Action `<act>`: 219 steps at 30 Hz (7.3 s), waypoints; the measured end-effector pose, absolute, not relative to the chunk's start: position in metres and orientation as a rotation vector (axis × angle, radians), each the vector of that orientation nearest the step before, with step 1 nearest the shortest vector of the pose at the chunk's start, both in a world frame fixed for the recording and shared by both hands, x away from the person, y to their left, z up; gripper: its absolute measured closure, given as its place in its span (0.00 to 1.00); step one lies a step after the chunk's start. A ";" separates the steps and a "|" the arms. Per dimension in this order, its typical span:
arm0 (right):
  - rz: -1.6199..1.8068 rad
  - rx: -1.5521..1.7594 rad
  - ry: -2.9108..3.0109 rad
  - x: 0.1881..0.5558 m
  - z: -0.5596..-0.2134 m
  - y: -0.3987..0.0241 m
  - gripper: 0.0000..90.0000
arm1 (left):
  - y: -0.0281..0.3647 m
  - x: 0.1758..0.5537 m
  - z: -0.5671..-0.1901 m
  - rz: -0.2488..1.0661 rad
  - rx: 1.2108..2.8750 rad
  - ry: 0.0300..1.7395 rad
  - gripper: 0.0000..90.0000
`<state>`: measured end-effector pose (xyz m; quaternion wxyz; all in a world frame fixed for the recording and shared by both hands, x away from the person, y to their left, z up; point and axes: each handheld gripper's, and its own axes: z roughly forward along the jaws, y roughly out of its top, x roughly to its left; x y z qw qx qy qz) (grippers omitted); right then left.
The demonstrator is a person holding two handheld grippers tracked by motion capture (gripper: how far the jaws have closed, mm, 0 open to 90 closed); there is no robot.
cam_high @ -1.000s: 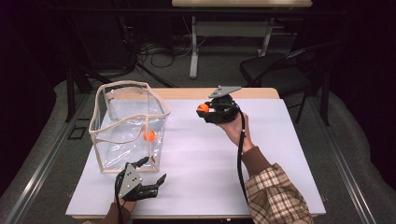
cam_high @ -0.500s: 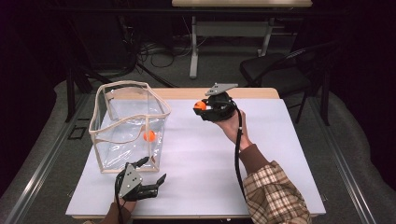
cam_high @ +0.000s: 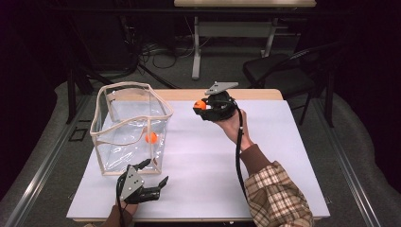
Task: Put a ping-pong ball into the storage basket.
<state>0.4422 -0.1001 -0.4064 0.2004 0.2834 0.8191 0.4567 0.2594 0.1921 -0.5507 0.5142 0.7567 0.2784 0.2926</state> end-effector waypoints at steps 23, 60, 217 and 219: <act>1.278 0.763 2.290 0.446 -0.399 -0.088 0.57 | 0.192 0.260 -0.551 0.701 1.816 0.673 0.17; 1.318 0.719 2.279 0.452 -0.384 -0.064 0.57 | 0.192 0.260 -0.551 0.700 1.820 0.670 0.18; 1.308 0.790 2.353 0.417 -0.422 -0.114 0.02 | 0.192 0.260 -0.551 0.702 1.819 0.675 0.17; 1.307 0.795 2.351 0.415 -0.424 -0.117 0.02 | 0.192 0.260 -0.551 0.702 1.820 0.674 0.17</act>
